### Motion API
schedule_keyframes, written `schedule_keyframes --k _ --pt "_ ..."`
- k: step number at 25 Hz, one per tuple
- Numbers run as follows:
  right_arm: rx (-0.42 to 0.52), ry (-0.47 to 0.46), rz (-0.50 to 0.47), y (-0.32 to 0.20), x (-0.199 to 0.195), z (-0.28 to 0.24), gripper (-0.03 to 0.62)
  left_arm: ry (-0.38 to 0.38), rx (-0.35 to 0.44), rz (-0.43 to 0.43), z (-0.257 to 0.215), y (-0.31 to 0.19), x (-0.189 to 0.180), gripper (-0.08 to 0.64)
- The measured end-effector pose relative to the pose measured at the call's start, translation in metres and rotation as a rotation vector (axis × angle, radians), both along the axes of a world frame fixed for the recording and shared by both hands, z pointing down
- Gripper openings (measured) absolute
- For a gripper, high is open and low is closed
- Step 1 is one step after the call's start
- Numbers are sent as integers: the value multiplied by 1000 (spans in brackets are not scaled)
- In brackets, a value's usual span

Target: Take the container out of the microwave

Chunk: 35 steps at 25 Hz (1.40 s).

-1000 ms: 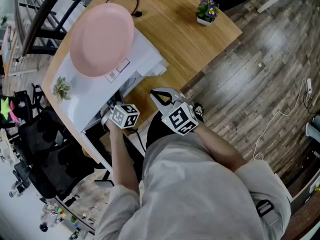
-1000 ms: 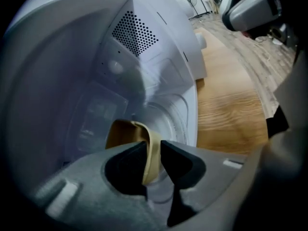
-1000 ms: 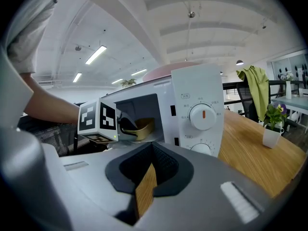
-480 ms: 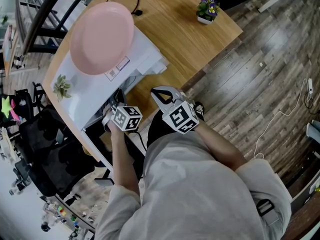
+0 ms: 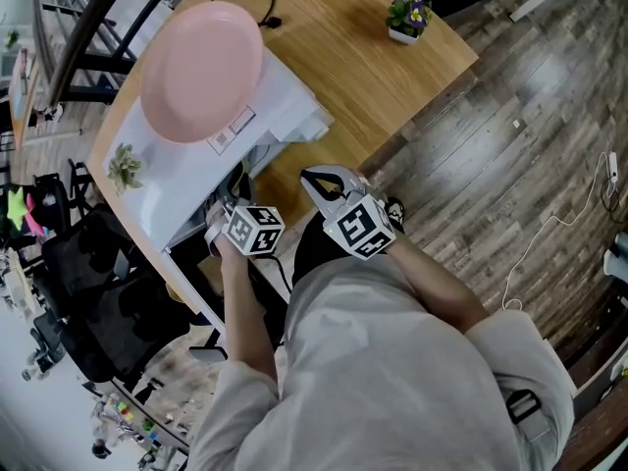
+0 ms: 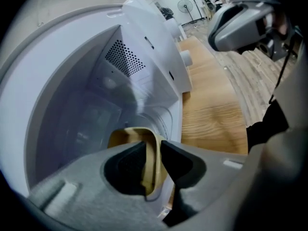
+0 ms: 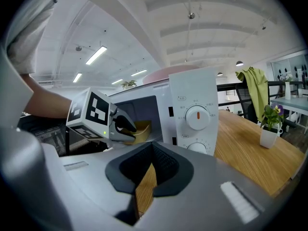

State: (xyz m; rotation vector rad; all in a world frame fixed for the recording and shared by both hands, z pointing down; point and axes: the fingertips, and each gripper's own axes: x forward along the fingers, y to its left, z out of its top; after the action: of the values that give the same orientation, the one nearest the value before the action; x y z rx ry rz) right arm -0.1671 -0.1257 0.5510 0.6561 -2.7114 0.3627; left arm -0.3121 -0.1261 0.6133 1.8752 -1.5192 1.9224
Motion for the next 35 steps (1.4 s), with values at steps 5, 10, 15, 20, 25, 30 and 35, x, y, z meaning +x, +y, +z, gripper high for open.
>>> schedule_keyframes --k 5,10,15,20,25,30,35 --pt "-3 7 16 -1 5 2 11 5 -52 -8 11 2 -10 141" --pt "-1 14 24 -1 7 2 11 26 -80 -5 21 3 -9 143" --pt "-4 18 30 0 9 3 11 43 -77 8 19 2 0 60" --pt "-3 18 26 4 9 3 11 71 -95 22 18 6 13 55" --pt "-1 16 25 5 9 2 12 94 -100 24 15 11 23 55" --pt "-1 16 21 6 10 2 11 97 -102 6 18 12 18 113" --pt "-2 20 24 4 14 4 11 55 -134 8 24 16 11 120"
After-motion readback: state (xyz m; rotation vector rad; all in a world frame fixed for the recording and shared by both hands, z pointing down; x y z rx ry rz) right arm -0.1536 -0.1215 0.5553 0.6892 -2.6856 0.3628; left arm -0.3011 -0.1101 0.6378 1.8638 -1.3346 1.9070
